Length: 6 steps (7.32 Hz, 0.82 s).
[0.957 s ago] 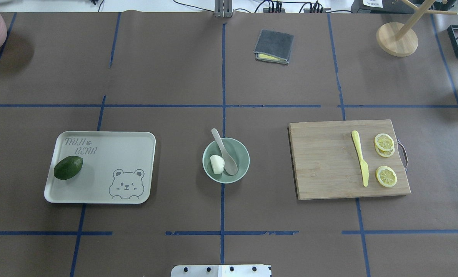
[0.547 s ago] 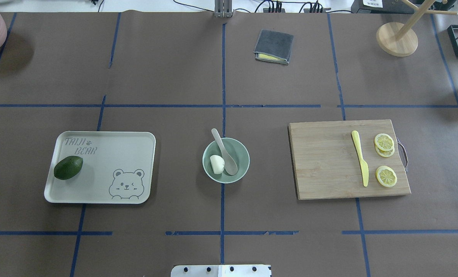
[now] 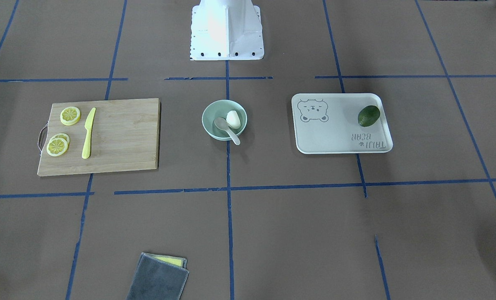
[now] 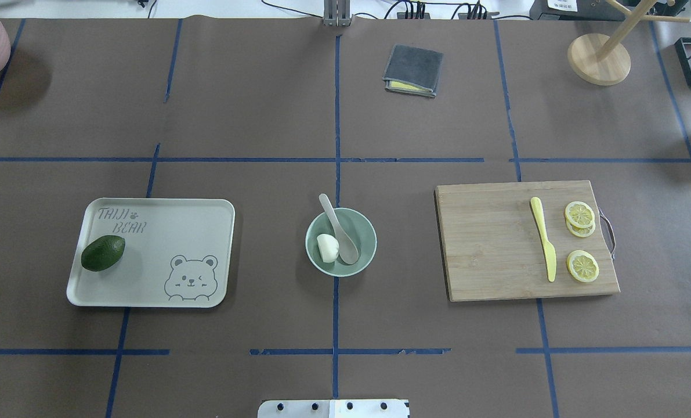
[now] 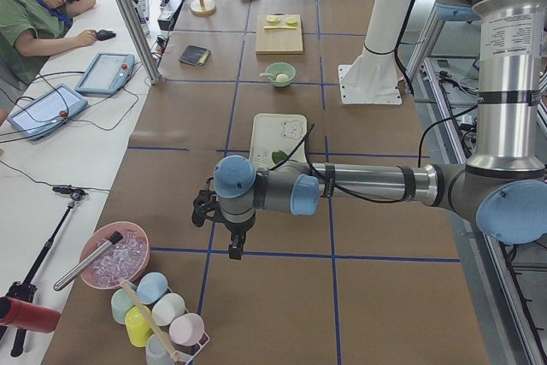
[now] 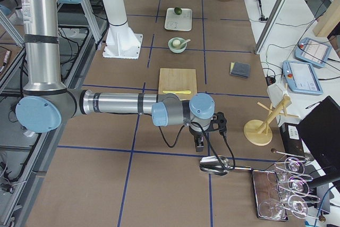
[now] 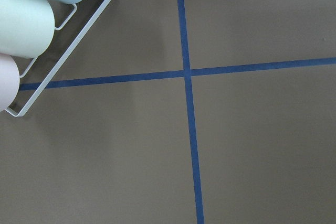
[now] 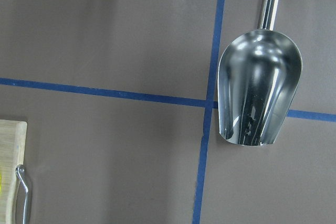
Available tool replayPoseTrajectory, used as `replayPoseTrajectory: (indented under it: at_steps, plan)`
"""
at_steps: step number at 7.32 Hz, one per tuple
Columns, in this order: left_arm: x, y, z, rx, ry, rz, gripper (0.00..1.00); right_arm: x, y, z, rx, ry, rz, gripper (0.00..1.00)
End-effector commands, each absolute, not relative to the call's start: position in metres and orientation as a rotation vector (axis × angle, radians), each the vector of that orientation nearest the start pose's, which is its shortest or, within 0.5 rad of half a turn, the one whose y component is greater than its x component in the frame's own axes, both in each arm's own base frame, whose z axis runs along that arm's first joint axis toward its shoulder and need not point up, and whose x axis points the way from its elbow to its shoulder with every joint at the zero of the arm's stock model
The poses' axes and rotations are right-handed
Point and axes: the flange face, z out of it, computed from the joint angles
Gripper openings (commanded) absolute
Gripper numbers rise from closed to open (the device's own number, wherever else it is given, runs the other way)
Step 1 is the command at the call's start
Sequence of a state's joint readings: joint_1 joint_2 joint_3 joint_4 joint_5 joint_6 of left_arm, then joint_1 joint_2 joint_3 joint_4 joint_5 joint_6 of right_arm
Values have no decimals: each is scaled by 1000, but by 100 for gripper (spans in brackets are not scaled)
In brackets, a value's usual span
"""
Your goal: Put spoon and bun in bowl
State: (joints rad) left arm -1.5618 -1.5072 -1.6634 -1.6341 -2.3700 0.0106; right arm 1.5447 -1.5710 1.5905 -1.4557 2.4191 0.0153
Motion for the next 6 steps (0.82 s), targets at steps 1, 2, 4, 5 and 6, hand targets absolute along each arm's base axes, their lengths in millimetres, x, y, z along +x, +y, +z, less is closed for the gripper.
replayPoseTrajectory:
  at_steps: [1, 2, 4, 5, 6]
  plan:
    - [-58, -475, 625, 79, 795, 66, 100, 45, -504, 629, 112, -849, -69, 100]
    - [-58, -473, 629, 74, 794, 101, 100, 45, -504, 629, 114, -849, -69, 100]
    - [-64, -472, 630, 66, 794, 91, 100, 45, -504, 629, 113, -849, -70, 100]
    - [-64, -472, 631, 65, 794, 89, 100, 45, -504, 629, 114, -849, -69, 100]
    - [-64, -472, 631, 66, 794, 90, 100, 45, -505, 628, 115, -849, -70, 100]
